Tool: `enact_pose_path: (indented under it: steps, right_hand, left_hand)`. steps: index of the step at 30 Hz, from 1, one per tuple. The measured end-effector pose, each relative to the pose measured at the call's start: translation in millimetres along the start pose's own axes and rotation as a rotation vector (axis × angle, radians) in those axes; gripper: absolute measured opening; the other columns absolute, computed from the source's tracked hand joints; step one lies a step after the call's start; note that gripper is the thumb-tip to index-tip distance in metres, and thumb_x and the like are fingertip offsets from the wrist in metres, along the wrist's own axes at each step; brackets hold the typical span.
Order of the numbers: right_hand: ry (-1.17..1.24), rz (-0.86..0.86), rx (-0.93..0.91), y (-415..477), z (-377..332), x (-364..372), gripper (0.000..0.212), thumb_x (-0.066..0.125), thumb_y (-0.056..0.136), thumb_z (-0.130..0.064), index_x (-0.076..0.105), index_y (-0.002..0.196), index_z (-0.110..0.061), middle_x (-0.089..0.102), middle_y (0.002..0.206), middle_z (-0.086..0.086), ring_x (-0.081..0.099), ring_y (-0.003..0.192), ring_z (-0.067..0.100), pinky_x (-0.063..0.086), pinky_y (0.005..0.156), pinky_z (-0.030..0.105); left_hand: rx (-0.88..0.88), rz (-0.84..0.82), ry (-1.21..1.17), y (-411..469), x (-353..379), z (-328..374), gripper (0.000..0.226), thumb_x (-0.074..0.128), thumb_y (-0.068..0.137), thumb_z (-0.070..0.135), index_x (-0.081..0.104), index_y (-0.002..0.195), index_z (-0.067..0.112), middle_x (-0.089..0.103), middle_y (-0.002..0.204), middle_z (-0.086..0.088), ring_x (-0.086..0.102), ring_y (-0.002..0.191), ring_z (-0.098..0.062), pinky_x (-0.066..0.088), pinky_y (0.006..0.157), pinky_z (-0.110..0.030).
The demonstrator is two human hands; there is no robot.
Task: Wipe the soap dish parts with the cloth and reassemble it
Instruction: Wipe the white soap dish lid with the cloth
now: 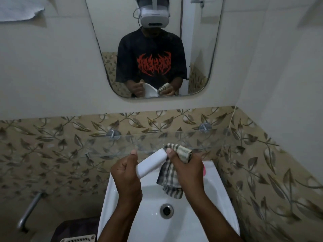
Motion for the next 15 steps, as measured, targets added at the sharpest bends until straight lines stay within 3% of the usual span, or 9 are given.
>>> enact_pose_path:
  steps: [2,3,6,8,10,13,15]
  right_hand:
    - [0.108,-0.028,0.221,7,22,5,0.022,0.076,0.081,-0.033,0.072,0.096,-0.018,0.073,0.084,-0.006,0.069,0.079,0.008,0.053,0.066,0.023]
    - [0.241,-0.071,0.364,4,34,13,0.03,0.076,0.081,-0.031,0.07,0.104,-0.014,0.073,0.084,-0.002,0.07,0.077,0.012,0.053,0.064,0.026]
    - [0.683,-0.266,0.654,-15,49,37,0.057,0.083,0.065,-0.037,0.069,0.11,-0.005,0.075,0.095,0.013,0.073,0.083,0.024,0.055,0.069,0.037]
    - [0.781,-0.378,0.634,-20,41,39,0.048,0.079,0.067,-0.036,0.071,0.105,-0.006,0.075,0.097,0.016,0.073,0.084,0.028,0.058,0.068,0.04]
    - [0.731,-0.413,0.524,-17,30,33,0.046,0.074,0.068,-0.035,0.068,0.105,-0.008,0.076,0.094,0.015,0.074,0.084,0.027,0.06,0.07,0.041]
    - [0.61,-0.362,0.357,-6,16,19,0.049,0.082,0.062,-0.035,0.069,0.103,-0.01,0.076,0.097,0.014,0.073,0.091,0.029,0.056,0.087,0.05]
    - [0.426,-0.346,0.23,-5,4,14,0.044,0.087,0.059,-0.036,0.071,0.096,-0.018,0.077,0.097,0.006,0.073,0.091,0.021,0.058,0.085,0.043]
  left_hand:
    - [0.005,-0.049,0.024,-1,2,6,0.031,0.05,0.094,-0.006,0.057,0.066,0.006,0.044,0.048,0.002,0.049,0.046,0.0,0.035,0.049,-0.006]
    - [-0.003,-0.065,-0.016,-1,3,6,0.032,0.051,0.094,-0.001,0.062,0.067,0.011,0.046,0.047,0.013,0.051,0.048,0.0,0.036,0.051,-0.009]
    - [-0.11,-0.086,-0.245,0,3,-2,0.039,0.057,0.082,0.036,0.054,0.047,0.022,0.043,0.048,0.007,0.043,0.049,-0.01,0.031,0.053,-0.031]
    - [-0.185,-0.088,-0.311,-2,4,-12,0.039,0.057,0.083,0.038,0.056,0.047,0.023,0.046,0.05,0.007,0.045,0.051,-0.01,0.03,0.055,-0.033]
    - [-0.259,-0.123,-0.336,-6,6,-20,0.04,0.049,0.087,0.034,0.058,0.049,0.025,0.049,0.05,0.009,0.047,0.051,-0.006,0.033,0.057,-0.033]
    - [-0.192,-0.284,-0.034,-4,7,-20,0.039,0.042,0.087,0.039,0.059,0.058,0.02,0.06,0.052,0.007,0.052,0.051,0.001,0.04,0.054,-0.019]
    - [-0.151,-0.429,0.158,-7,17,-21,0.041,0.044,0.09,0.045,0.056,0.059,0.022,0.058,0.051,0.007,0.053,0.05,0.002,0.039,0.052,-0.012]
Point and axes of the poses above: each hand's wrist, its own y-axis towards the middle knuckle, its own x-axis out of the palm, z = x × y, the point moved 8 cm from there along y, towards the middle knuckle
